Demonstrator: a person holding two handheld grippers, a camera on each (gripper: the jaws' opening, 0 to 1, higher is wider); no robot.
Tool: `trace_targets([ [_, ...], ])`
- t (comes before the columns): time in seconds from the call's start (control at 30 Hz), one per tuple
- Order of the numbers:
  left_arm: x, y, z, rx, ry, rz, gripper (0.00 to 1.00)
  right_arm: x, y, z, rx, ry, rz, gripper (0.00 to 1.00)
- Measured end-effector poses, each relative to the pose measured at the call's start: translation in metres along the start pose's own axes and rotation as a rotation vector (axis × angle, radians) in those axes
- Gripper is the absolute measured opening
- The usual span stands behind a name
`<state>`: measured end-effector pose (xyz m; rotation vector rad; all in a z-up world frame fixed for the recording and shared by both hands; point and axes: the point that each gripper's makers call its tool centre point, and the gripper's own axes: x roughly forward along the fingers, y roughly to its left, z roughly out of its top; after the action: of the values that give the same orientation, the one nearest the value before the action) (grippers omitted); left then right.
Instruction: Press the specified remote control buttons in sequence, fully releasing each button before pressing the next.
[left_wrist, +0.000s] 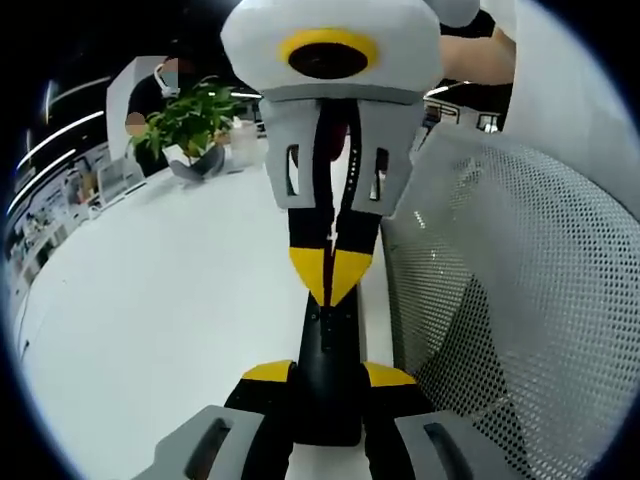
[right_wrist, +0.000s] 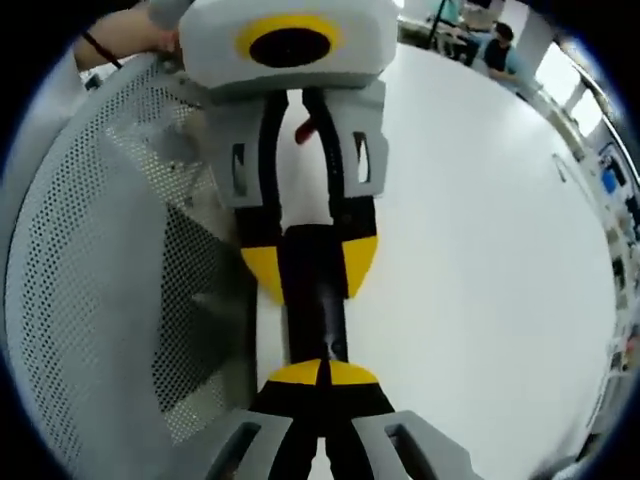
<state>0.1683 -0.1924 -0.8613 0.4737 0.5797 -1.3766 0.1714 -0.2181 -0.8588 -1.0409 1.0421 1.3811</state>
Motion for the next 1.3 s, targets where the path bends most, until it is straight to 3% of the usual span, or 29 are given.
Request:
trace_targets([
  [0.13, 0.000, 0.000, 0.000, 0.002, -0.003, -0.003, 0.25, 0.000, -0.001, -0.001, 0.085, 0.003, 0.042, 0.00],
  [0.27, 0.000, 0.000, 0.000, -0.002, 0.000, 0.000, 0.25, -0.001, 0.001, -0.003, 0.100, -0.025, 0.024, 0.00],
  [0.4, 0.000, 0.000, 0.000, 0.001, -0.002, -0.003, 0.25, -0.001, 0.001, -0.002, 0.100, -0.083, -0.055, 0.00],
  [0.53, 0.000, 0.000, 0.000, -0.001, 0.002, 0.000, 0.25, -0.003, 0.001, -0.001, 0.111, -0.184, -0.122, 0.00],
  [0.73, 0.000, 0.000, 0.000, 0.001, 0.000, -0.002, 0.25, -0.005, 0.001, -0.001, 0.201, -0.292, -0.161, 0.00],
  [0.8, 0.000, 0.000, 0.000, 0.000, 0.003, 0.001, 0.25, -0.006, 0.005, -0.001, 0.205, -0.284, -0.162, 0.00],
  [0.9, 0.000, 0.000, 0.000, 0.001, 0.002, 0.000, 0.25, -0.009, 0.010, 0.005, 0.128, -0.282, -0.188, 0.00],
  [1.03, 0.000, 0.000, 0.000, 0.000, 0.000, -0.001, 0.25, 0.002, 0.020, 0.009, 0.119, -0.268, -0.142, 0.00],
  [1.3, 0.000, 0.000, 0.000, 0.001, 0.004, 0.001, 0.25, 0.000, 0.018, 0.010, 0.077, -0.234, -0.172, 0.00],
])
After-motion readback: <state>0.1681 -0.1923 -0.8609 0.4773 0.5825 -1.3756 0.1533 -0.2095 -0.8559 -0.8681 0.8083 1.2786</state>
